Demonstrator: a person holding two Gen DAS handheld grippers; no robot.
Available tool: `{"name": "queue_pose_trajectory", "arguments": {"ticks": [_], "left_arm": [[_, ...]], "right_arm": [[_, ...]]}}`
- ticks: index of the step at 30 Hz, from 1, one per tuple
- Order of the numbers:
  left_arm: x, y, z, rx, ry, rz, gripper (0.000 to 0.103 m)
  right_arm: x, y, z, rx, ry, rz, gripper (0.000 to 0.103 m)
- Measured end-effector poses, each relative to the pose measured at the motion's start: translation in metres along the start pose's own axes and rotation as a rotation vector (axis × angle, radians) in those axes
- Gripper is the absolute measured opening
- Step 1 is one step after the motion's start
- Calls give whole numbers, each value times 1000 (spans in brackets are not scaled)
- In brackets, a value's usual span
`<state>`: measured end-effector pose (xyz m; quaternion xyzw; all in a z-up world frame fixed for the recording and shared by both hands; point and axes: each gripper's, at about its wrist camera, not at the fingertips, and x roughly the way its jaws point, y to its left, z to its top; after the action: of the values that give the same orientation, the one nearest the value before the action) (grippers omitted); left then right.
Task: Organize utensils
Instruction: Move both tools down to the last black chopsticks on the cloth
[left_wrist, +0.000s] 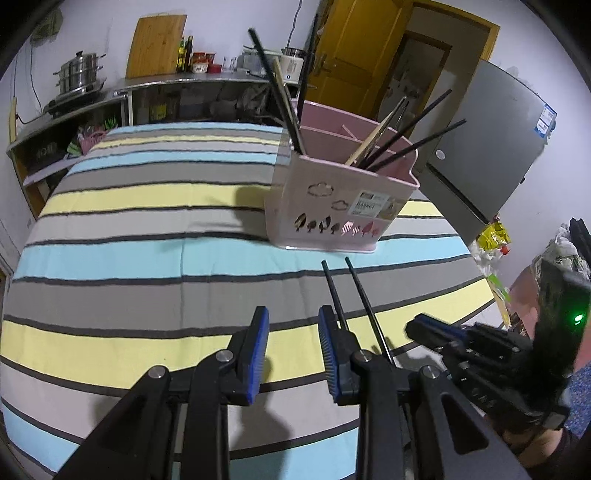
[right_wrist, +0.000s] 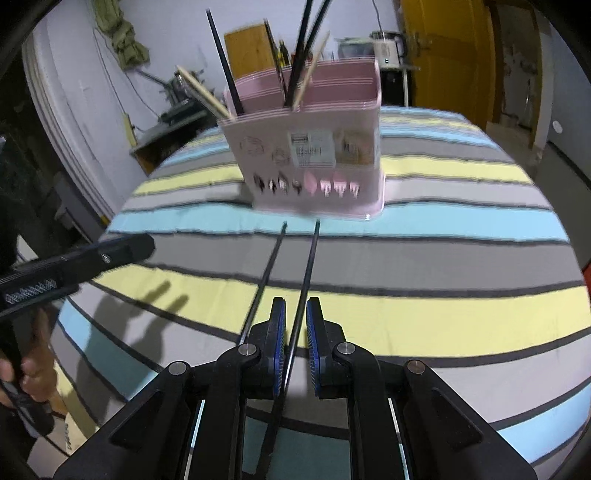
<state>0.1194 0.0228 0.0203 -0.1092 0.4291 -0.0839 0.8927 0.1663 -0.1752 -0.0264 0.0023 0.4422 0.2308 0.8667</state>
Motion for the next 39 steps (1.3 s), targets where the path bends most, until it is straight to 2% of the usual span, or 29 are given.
{"name": "queue_pose_trajectory", "arguments": {"ticks": [6, 18, 27, 35, 39], "left_arm": [[11, 3, -3, -15, 35, -11, 29], [45, -6, -5, -28, 122, -41, 29], [71, -26, -4, -12, 171, -60, 29], [86, -45, -2, 33, 164, -24, 29], [89, -56, -4, 124, 151, 59, 11]], "right_arm": [[23, -5, -6, 23, 51, -8, 11], [34, -9, 4, 21, 44, -22, 8], [12, -39, -11, 77, 34, -45, 8], [0, -53, -18, 124, 39, -38, 8], [-1, -54, -14, 123, 43, -45, 8]]}}
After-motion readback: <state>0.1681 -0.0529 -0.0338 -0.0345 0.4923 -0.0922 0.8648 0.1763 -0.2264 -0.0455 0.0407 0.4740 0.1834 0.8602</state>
